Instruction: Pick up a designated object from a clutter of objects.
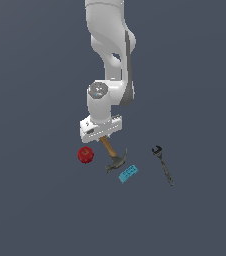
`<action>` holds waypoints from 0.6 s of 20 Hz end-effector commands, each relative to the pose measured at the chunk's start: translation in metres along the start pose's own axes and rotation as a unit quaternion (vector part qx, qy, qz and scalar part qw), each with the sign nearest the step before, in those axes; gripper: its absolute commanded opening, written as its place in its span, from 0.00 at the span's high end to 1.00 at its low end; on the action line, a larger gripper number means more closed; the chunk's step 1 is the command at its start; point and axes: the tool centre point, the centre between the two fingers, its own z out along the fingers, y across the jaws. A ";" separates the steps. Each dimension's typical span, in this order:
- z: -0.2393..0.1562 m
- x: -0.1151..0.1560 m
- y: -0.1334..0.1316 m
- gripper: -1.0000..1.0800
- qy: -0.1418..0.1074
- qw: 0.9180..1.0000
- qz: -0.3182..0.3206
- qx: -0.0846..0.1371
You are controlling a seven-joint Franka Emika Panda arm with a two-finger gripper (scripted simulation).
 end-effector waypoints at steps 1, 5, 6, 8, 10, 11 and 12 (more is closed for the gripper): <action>-0.018 0.007 -0.013 1.00 0.001 1.000 0.000 -0.001; -0.050 0.019 -0.039 1.00 0.001 1.000 -0.001 -0.001; -0.060 0.023 -0.046 1.00 0.001 1.000 -0.001 -0.001; -0.078 0.030 -0.061 1.00 0.000 1.000 -0.001 -0.001; -0.097 0.037 -0.076 1.00 0.000 1.000 -0.001 -0.001; -0.107 0.041 -0.083 1.00 0.000 1.000 -0.001 -0.001; -0.116 0.044 -0.091 1.00 0.000 1.000 -0.001 -0.001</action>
